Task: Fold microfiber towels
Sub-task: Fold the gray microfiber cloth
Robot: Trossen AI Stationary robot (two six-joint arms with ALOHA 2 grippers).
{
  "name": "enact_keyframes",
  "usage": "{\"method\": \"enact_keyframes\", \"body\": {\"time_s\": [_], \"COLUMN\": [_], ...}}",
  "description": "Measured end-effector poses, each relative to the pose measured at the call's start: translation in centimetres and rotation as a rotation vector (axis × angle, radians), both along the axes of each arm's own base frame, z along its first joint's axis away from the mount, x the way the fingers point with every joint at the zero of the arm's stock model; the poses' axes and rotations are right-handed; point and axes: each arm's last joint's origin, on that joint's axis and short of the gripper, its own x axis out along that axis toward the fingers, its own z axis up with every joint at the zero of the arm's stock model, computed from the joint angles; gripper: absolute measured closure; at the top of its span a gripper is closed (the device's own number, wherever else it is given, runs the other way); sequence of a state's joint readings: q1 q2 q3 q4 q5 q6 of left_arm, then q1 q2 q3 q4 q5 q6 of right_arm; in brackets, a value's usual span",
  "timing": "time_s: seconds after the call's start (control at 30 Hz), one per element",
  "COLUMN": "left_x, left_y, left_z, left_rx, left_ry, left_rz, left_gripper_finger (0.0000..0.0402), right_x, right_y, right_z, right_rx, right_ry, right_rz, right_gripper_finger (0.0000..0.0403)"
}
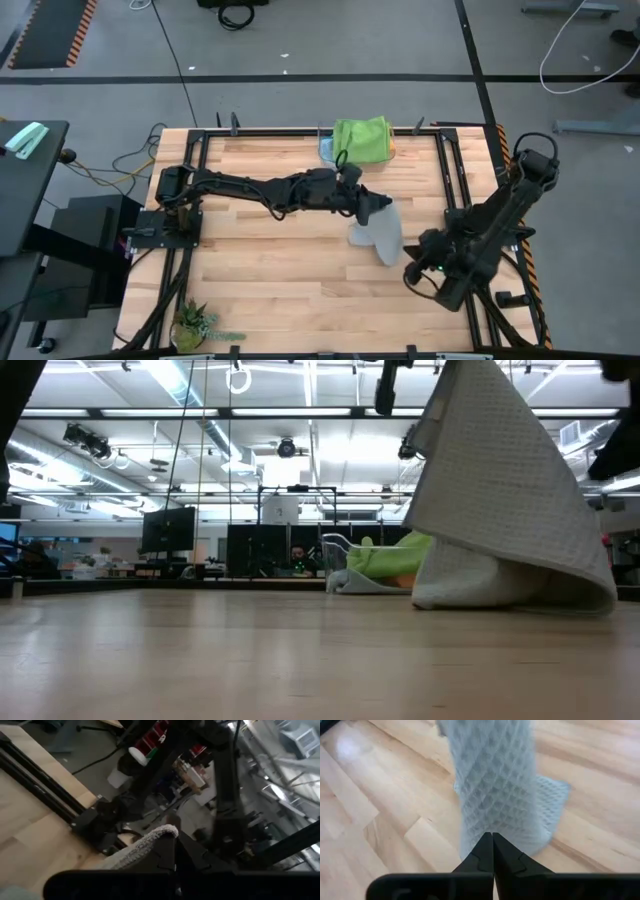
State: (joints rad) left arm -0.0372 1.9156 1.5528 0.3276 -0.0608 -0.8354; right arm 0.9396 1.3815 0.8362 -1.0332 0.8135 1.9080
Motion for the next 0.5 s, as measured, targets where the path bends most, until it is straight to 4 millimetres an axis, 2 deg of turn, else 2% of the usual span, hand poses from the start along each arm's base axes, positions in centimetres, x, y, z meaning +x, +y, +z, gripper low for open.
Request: {"method": "enact_keyframes", "body": {"time_s": [0.13, 0.23, 0.37, 0.5], "left_x": [0.0, -0.2, -0.8, -1.2], "left_y": [-0.6, -1.3, -2.0, -2.6], "left_z": [-0.4, -1.5, -4.1, -8.0], "left_rx": [0.057, 0.078, 0.103, 0.011], "left_ry": [0.044, 0.157, 0.373, 0.474], "left_rz": [-0.010, 0.014, 0.083, 0.083], "left_gripper_finger": [0.0392, 0.0390, 0.0395, 0.0393], "right_x": [-1.0, -1.4, -1.8, -2.1], "right_y": [0.7, 1.2, 1.7, 2.1], "right_z": [1.7, 2.6, 3.4, 3.6], "right_rx": [-0.014, -0.016, -0.013, -0.010], "right_ry": [0.043, 0.053, 0.050, 0.044], "right_rz": [0.028, 0.058, 0.086, 0.113], "right_gripper_finger": [0.0402, 0.0402, 0.0402, 0.0402]}}
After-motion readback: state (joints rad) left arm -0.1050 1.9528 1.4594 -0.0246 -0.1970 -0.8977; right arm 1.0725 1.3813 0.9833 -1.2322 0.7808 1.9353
